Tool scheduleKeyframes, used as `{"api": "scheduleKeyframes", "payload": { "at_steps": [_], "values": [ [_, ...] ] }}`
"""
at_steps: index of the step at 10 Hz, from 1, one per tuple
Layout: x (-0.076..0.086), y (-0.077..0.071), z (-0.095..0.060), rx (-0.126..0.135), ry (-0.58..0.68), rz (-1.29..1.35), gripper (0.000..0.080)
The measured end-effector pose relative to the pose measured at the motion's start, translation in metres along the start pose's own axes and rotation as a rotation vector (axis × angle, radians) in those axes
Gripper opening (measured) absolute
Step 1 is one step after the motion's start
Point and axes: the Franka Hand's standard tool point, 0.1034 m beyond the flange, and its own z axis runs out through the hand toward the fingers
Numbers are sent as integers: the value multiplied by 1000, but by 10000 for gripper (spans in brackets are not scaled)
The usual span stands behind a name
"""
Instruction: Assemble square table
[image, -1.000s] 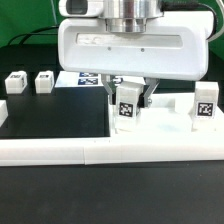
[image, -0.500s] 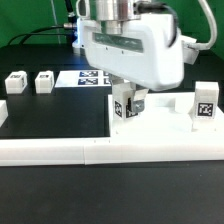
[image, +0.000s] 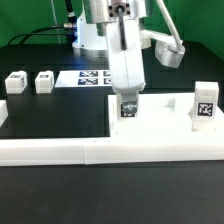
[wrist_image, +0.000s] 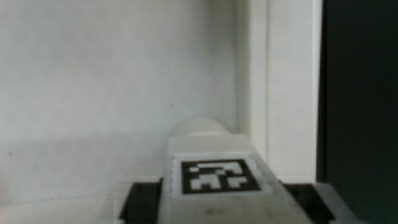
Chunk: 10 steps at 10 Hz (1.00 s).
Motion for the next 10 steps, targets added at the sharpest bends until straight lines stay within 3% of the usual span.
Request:
{"api": "scheduleKeyframes", "payload": {
  "at_steps": [1, 2, 3, 7, 10],
  "values": [
    [0, 0, 0, -1, 1, -66, 373],
    [-3, 0, -1, -3, 7, -223, 544],
    [-9, -1, -3, 1, 5, -438, 626],
    [-8, -1, -2, -9, 10, -821, 649],
    [-1, -2, -4, -28, 21, -1285, 649]
  ]
}}
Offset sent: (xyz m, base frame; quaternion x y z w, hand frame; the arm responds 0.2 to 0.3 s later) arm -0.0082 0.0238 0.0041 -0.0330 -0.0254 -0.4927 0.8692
